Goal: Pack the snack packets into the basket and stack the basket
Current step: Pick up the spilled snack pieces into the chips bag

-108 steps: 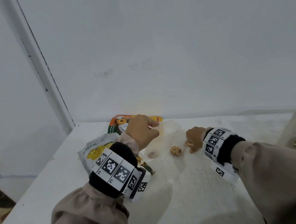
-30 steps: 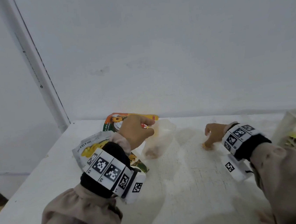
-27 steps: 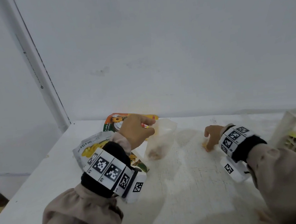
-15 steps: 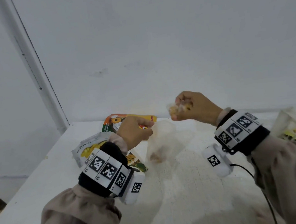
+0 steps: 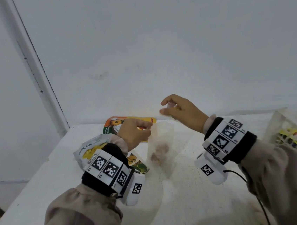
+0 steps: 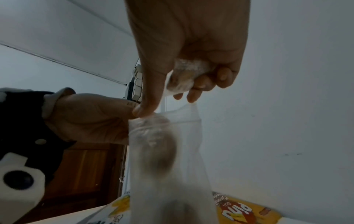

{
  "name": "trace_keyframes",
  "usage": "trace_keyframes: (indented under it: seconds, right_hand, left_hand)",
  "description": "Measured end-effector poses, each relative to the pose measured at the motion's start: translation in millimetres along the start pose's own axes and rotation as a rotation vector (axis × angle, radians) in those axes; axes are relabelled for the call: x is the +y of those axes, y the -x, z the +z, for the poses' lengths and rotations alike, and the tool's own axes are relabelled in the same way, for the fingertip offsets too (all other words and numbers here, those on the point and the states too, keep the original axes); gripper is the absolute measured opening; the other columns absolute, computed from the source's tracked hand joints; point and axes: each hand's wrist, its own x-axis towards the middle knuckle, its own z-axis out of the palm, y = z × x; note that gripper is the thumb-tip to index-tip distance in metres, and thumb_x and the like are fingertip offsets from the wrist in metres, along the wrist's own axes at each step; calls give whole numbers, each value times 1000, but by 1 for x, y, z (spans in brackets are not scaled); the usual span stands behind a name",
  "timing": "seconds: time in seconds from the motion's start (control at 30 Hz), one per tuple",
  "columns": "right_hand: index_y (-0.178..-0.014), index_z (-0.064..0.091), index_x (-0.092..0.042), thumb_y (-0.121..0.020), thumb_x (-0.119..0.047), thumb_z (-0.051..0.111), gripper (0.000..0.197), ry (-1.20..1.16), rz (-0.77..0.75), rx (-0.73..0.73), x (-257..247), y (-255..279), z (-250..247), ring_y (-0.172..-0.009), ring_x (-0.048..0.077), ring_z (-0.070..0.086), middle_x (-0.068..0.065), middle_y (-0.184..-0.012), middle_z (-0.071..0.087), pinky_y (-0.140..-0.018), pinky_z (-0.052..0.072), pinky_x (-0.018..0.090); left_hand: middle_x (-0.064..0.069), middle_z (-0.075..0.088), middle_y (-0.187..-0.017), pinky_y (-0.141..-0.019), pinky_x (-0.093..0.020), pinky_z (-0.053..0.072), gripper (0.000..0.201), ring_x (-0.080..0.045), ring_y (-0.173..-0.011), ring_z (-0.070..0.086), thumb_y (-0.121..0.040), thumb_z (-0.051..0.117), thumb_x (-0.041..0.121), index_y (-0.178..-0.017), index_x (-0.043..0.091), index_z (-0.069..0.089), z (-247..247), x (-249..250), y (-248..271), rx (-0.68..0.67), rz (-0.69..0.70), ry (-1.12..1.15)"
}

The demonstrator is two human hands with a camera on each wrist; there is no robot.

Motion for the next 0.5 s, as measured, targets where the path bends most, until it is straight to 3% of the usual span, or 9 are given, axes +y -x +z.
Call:
trace_keyframes:
  seconds: [0.03, 0.1, 0.23, 0.3, 0.37, 0.43, 0.5]
  right_hand:
    - [-95, 55, -15, -92, -13, 50, 6, -91, 13, 11, -3, 0, 1, -56, 2, 45, -8, -69, 47, -59, 38, 12]
    - [-88, 54, -17, -93, -2, 40, 21, -149, -39, 53, -3, 1, 7, -54, 0, 47, -4, -68, 48, -57, 41, 13]
    - [-92, 55, -14, -87, -3, 53, 12, 74, -289, 57, 6, 12, 25, -70, -5, 46, -3, -83, 51, -70, 38, 6]
    - [-95, 60, -11, -86, -13, 54, 11, 274, -326, 11, 16, 13, 28, -79, -2, 48, -7, -89, 57, -82, 34, 16]
    - [-99, 63, -19, -87, -27, 52, 18, 564, -267, -26, 21, 15, 25, -90, 6, 49, -11, -97, 60, -89, 23, 28]
    - [-101, 65, -26, -84, -51, 42, 38, 764, -258, -38, 24, 19, 19, -103, 8, 46, -13, -108, 56, -84, 14, 26]
    - [-105, 64, -33, -70, -71, 32, 60, 800, -272, -67, 27, 24, 14, -105, 6, 38, -13, -118, 47, -85, 11, 25]
  left_hand:
    - [-7, 61, -97, -79, -27, 54, 31, -19, -79, 60, -82, 57, -5, -110, 4, 66, 1, 0, 0, 0, 0, 3]
    - [-8, 62, -98, -77, -26, 54, 30, -18, -78, 60, -82, 57, -5, -109, 5, 66, 2, -1, -1, -2, 4, 6]
    - [-7, 63, -96, -77, -28, 55, 23, -15, -73, 60, -82, 59, 0, -102, 6, 68, 4, -3, -1, -18, 14, 18]
    - [-4, 64, -90, -79, -31, 55, 19, -14, -70, 61, -82, 61, 6, -99, 9, 69, 3, -3, 1, -22, 30, 9]
    - [-2, 64, -93, -82, -33, 55, 23, -16, -77, 63, -82, 61, 5, -103, 11, 69, 2, -4, 1, -17, 30, 7]
    - [-2, 63, -98, -86, -36, 55, 27, -19, -84, 65, -81, 58, 1, -105, 11, 68, 1, -6, 1, -7, 22, 5]
    - [-2, 63, -100, -87, -38, 54, 27, -20, -85, 66, -82, 57, 1, -104, 11, 68, 1, -7, 0, -10, 26, 0]
